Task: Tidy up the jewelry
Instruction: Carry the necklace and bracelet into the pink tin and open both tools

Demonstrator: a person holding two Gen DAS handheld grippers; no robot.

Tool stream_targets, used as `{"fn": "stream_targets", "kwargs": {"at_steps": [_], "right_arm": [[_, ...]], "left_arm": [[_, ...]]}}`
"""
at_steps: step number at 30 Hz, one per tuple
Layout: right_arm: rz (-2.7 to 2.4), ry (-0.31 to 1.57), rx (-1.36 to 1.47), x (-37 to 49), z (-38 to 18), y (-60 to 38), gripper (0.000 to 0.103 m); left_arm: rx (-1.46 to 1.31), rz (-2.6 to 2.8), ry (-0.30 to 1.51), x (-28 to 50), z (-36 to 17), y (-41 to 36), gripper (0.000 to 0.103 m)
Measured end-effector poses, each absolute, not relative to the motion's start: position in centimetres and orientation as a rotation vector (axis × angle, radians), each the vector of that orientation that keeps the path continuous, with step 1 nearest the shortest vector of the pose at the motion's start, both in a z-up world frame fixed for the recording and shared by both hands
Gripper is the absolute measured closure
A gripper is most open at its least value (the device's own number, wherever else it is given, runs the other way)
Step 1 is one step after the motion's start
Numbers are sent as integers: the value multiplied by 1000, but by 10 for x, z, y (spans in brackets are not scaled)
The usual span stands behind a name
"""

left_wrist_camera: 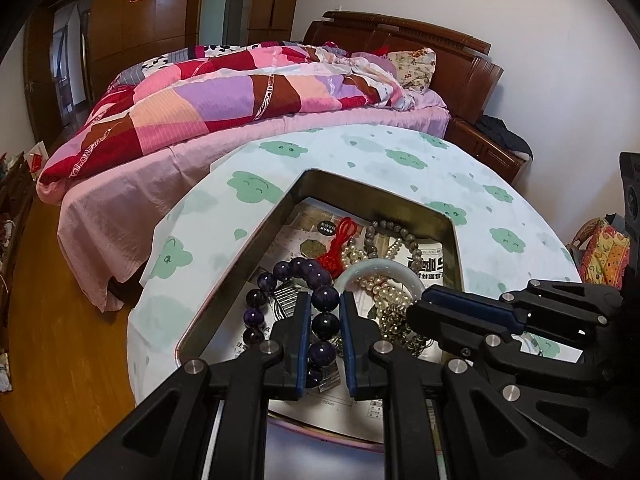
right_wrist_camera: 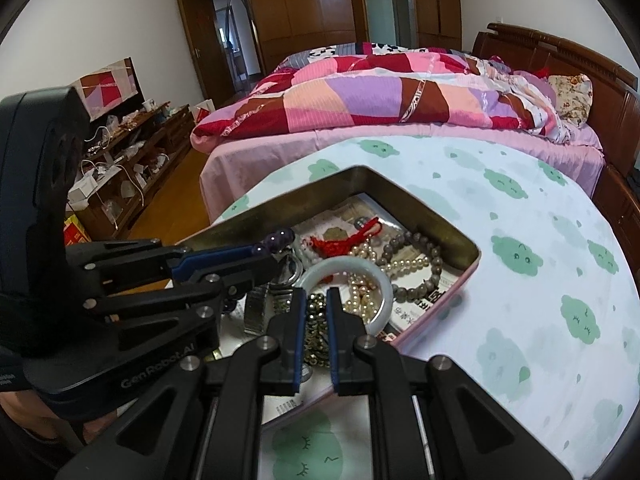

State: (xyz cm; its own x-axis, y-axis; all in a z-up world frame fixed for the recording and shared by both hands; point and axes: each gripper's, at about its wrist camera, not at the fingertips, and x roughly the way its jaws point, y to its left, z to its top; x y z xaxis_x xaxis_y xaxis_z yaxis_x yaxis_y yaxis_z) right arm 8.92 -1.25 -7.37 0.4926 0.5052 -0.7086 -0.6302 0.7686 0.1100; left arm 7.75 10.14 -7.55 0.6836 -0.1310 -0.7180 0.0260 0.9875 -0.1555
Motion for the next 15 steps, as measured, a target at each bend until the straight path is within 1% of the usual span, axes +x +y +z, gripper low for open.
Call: {"fn": "stream_targets", "kwargs": {"at_steps": [3,4,5,6,8,9,10,11,15], "right_arm": [[695,804,-178,89,-76,-12,89],[694,804,-177,88,-76,-12,82],[696,805,-175,87,-76,-13,77],[695,803,-169,87,-76,-15,77],[689,802,-158,87,-75,-19,76],[684,801,-153,87,-74,-22,71],[681,798,-148,87,-73,-25,58],[675,791,-141,86,-72,-29,49],[647,769,-142,81,-66,-44,48]], "left_arm": [[-145,-87,808,77,-74,103,87],[-139,-76,808,77,-72,103,79],[-129,-58,802,77,-70,103,69],[-119,-38,789,75,-68,103,63],[-120,-17,767,73,-64,106,37],[-137,-30,754,71,-62,108,33],[-152,-49,741,69,-60,109,32],[-157,-56,736,69,-58,109,32],[-144,-41,728,67,-54,106,32]]}}
